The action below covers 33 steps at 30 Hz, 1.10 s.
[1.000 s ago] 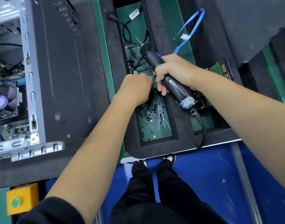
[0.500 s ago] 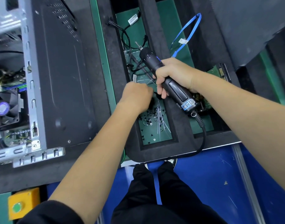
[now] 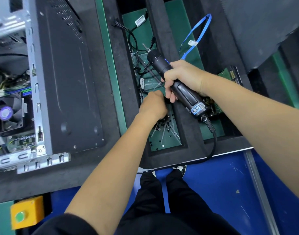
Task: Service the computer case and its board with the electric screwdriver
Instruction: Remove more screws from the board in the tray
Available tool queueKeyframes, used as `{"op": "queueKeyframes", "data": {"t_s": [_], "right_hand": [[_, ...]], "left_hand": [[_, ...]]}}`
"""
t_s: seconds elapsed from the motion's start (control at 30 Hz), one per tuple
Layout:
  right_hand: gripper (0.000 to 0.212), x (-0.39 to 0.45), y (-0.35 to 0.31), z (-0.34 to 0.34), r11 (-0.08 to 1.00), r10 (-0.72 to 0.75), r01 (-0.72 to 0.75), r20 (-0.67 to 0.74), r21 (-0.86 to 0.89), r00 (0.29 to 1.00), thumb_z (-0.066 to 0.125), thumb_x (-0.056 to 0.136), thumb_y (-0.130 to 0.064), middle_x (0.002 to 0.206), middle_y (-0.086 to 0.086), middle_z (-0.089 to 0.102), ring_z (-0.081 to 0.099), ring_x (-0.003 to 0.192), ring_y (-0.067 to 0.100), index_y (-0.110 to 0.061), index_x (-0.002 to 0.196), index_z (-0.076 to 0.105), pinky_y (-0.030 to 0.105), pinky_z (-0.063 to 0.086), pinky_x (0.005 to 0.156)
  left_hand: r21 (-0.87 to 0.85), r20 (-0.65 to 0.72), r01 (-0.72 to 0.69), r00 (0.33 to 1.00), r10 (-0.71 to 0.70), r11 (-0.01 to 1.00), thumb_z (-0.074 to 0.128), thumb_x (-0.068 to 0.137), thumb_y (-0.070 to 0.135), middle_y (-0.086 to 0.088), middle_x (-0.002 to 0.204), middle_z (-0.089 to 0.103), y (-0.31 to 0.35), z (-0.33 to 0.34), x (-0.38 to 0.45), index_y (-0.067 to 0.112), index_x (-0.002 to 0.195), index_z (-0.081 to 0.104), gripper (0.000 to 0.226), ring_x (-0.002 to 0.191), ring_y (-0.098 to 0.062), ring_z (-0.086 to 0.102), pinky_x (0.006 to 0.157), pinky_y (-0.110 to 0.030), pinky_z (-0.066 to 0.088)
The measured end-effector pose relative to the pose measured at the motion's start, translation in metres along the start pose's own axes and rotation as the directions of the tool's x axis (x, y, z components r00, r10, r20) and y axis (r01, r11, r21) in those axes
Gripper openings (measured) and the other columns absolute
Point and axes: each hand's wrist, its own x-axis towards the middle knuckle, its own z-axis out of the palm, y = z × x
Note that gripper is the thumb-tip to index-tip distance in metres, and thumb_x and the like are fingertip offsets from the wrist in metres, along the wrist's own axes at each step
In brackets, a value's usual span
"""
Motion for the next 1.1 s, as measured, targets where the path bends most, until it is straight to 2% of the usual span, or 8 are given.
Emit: {"op": "queueKeyframes", "data": {"t_s": [0.13, 0.37, 0.53, 0.63, 0.7, 0.73, 0.87, 1.1], "right_hand": [[0.012, -0.001, 0.001, -0.001, 1.0, -0.005, 0.005, -0.003, 0.001, 1.0, 0.051, 0.076, 0.002, 0.058, 0.019, 0.064, 0.061, 0.045, 0.03, -0.006, 0.085, 0.047, 0.022, 0.048, 0.044], [0.009, -0.002, -0.001, 0.0, 1.0, 0.003, -0.003, -0.02, -0.011, 1.0, 0.05, 0.079, 0.004, 0.058, 0.019, 0.064, 0.061, 0.045, 0.03, -0.005, 0.08, 0.048, 0.022, 0.048, 0.045], [0.009, -0.002, -0.002, 0.0, 1.0, 0.0, 0.0, -0.019, 0.0, 1.0, 0.049, 0.079, 0.004, 0.057, 0.019, 0.063, 0.06, 0.045, 0.029, -0.005, 0.079, 0.048, 0.022, 0.048, 0.045], [0.01, -0.001, -0.001, -0.001, 1.0, 0.006, -0.006, -0.018, 0.013, 1.0, 0.05, 0.079, 0.003, 0.056, 0.019, 0.063, 0.06, 0.043, 0.029, -0.005, 0.083, 0.047, 0.021, 0.047, 0.044], [0.016, -0.001, -0.001, 0.0, 1.0, 0.009, -0.009, -0.012, 0.018, 1.0, 0.054, 0.074, -0.001, 0.058, 0.02, 0.064, 0.061, 0.044, 0.03, -0.005, 0.087, 0.047, 0.022, 0.048, 0.045], [0.022, 0.0, -0.001, 0.0, 1.0, 0.011, -0.011, -0.01, 0.017, 1.0, 0.056, 0.069, -0.005, 0.058, 0.021, 0.064, 0.061, 0.044, 0.031, -0.004, 0.089, 0.048, 0.023, 0.049, 0.046], [0.031, 0.0, 0.0, 0.0, 1.0, 0.019, -0.019, -0.01, 0.016, 1.0, 0.057, 0.06, -0.01, 0.059, 0.021, 0.064, 0.061, 0.045, 0.031, -0.005, 0.089, 0.048, 0.024, 0.049, 0.045], [0.023, 0.001, 0.001, 0.0, 1.0, 0.015, -0.015, -0.018, 0.005, 1.0, 0.057, 0.067, -0.006, 0.06, 0.021, 0.064, 0.061, 0.045, 0.031, -0.004, 0.089, 0.049, 0.025, 0.05, 0.047]], "left_hand": [[0.091, -0.078, -0.002, 0.997, 0.009, 0.996, 0.052, 0.079, 0.001, -0.011, 0.11, 0.054, 0.004, -0.014, -0.001, 0.01, 0.109, 0.053, 0.031, 0.101, -0.031, 0.056, 0.067, -0.033, 0.044], [0.165, -0.119, 0.055, 0.992, -0.035, 0.985, 0.049, 0.083, -0.004, -0.014, 0.12, 0.051, 0.009, -0.034, 0.005, 0.006, 0.114, 0.052, 0.033, 0.109, -0.031, 0.055, 0.068, -0.033, 0.04], [0.313, -0.211, -0.023, 0.973, 0.092, 0.95, 0.047, 0.085, -0.002, -0.015, 0.112, 0.058, 0.008, -0.031, 0.001, 0.005, 0.112, 0.055, 0.029, 0.103, -0.034, 0.059, 0.067, -0.035, 0.042], [0.328, -0.046, -0.11, 0.99, 0.132, 0.938, 0.05, 0.082, 0.001, -0.011, 0.109, 0.058, 0.006, -0.015, -0.009, 0.009, 0.113, 0.053, 0.032, 0.09, -0.029, 0.057, 0.065, -0.034, 0.043], [0.282, 0.107, -0.164, 0.984, 0.139, 0.945, 0.052, 0.08, 0.001, -0.013, 0.107, 0.054, 0.004, 0.001, -0.015, 0.005, 0.119, 0.049, 0.039, 0.083, -0.026, 0.051, 0.066, -0.034, 0.044], [0.276, 0.136, -0.176, 0.98, 0.143, 0.945, 0.052, 0.081, 0.001, -0.014, 0.103, 0.052, 0.004, 0.008, -0.017, 0.003, 0.119, 0.048, 0.039, 0.083, -0.027, 0.051, 0.066, -0.035, 0.043], [0.243, 0.102, -0.199, 0.979, 0.179, 0.95, 0.054, 0.081, 0.001, -0.016, 0.102, 0.053, 0.002, 0.021, -0.02, 0.003, 0.1, 0.049, 0.019, 0.092, -0.035, 0.057, 0.065, -0.036, 0.041], [0.374, 0.044, -0.314, 0.946, 0.322, 0.873, 0.051, 0.081, -0.001, -0.017, 0.1, 0.058, 0.001, 0.023, -0.023, 0.002, 0.103, 0.053, 0.022, 0.089, -0.037, 0.058, 0.062, -0.036, 0.036]]}}
